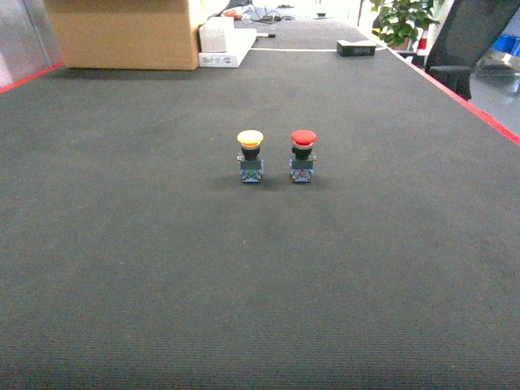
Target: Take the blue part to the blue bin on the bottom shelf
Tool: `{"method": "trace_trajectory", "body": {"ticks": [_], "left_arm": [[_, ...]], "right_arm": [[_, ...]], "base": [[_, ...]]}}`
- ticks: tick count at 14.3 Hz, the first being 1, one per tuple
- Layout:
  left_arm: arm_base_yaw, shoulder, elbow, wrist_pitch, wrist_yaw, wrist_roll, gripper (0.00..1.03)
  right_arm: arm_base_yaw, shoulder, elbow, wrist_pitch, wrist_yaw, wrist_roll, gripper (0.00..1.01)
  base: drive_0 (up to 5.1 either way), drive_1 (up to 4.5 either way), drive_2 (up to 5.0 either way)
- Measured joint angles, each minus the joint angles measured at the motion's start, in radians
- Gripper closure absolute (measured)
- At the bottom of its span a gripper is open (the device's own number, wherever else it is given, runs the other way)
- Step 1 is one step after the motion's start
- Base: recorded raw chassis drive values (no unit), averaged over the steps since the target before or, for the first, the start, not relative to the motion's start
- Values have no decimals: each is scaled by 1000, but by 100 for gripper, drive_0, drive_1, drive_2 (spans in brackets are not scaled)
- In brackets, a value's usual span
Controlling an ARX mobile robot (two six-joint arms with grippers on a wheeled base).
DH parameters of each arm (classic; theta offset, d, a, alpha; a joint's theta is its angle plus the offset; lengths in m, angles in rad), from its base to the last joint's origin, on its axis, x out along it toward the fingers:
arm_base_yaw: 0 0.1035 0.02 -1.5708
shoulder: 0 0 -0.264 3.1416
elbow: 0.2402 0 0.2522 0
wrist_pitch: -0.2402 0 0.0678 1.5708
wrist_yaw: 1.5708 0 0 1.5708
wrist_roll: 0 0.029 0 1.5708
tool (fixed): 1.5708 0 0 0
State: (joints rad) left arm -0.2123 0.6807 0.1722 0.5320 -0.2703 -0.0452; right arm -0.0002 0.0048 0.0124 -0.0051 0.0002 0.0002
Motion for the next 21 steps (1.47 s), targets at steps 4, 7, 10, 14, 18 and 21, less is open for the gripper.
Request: {"method": "trace_trajectory", "body": {"ticks": [4, 7, 10, 14, 18, 21], "left_arm": [[0, -1, 0, 0, 0, 0, 58], [0, -1, 0, 0, 0, 0, 58], [0, -1, 0, 0, 0, 0, 58], [0, 1, 0, 1, 0, 0, 58], [0, -4, -1, 1, -4, 0, 58], [0, -2, -1, 0, -3, 0, 58]], "right_arm": [[0, 0, 0, 0, 0, 0, 3], [0, 0, 0, 0, 0, 0, 3], [0, 0, 0, 0, 0, 0, 3], [0, 0, 0, 2, 0, 0, 3], [0, 0, 0, 3, -1, 0, 3], [0, 0, 0, 0, 0, 0, 3]], "base": [[0, 0, 0], [0, 0, 0], [-1, -65, 63], [-2, -417, 413], [-55, -55, -55], [-185, -185, -185]]}}
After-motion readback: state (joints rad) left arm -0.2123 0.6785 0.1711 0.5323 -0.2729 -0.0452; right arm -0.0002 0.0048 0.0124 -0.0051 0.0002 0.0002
